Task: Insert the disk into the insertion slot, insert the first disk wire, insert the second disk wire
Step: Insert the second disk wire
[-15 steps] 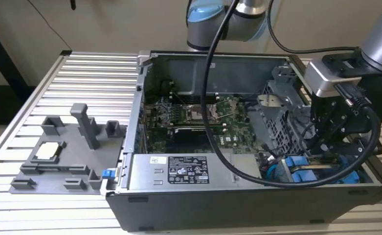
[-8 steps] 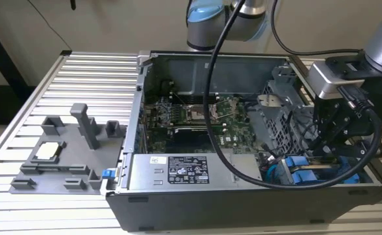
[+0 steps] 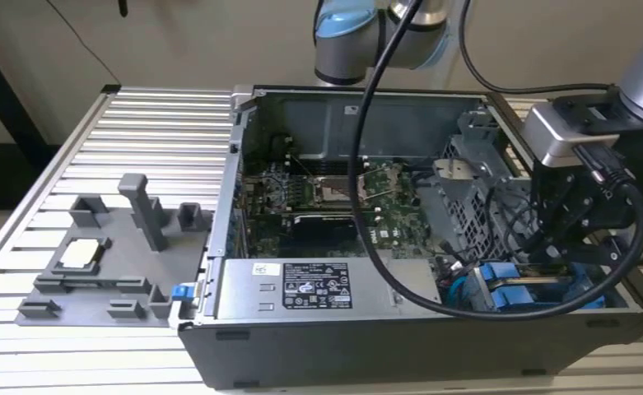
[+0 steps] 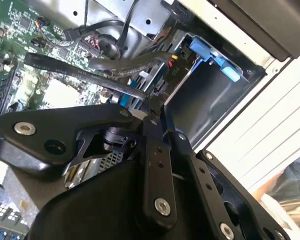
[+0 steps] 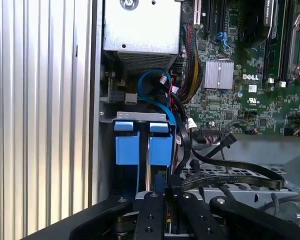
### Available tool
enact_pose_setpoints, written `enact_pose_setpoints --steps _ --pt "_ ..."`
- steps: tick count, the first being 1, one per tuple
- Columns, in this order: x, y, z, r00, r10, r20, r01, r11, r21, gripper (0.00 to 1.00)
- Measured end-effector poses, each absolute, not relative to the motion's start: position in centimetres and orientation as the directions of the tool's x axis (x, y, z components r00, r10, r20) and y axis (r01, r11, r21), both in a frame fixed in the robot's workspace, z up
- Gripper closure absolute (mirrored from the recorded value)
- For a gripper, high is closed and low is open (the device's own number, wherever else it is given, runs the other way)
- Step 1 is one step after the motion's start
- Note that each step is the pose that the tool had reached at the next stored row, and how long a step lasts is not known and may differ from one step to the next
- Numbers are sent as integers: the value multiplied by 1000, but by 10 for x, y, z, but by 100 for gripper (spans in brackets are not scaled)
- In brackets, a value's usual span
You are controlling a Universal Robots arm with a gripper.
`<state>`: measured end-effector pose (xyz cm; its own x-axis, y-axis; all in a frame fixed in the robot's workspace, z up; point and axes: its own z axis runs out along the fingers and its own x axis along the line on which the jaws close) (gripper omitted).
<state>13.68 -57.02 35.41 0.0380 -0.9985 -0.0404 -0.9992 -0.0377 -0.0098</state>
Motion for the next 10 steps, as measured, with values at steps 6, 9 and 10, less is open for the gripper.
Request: enact_pose_setpoints --steps 6,9,10 --pt "142 -570 351 23 -999 -41 -1000 -23 -10 84" --pt "142 -570 349 7 -999 -40 -1000 -7 -10 84" --pt "142 -570 348 2 -999 -40 -1000 -2 -10 84"
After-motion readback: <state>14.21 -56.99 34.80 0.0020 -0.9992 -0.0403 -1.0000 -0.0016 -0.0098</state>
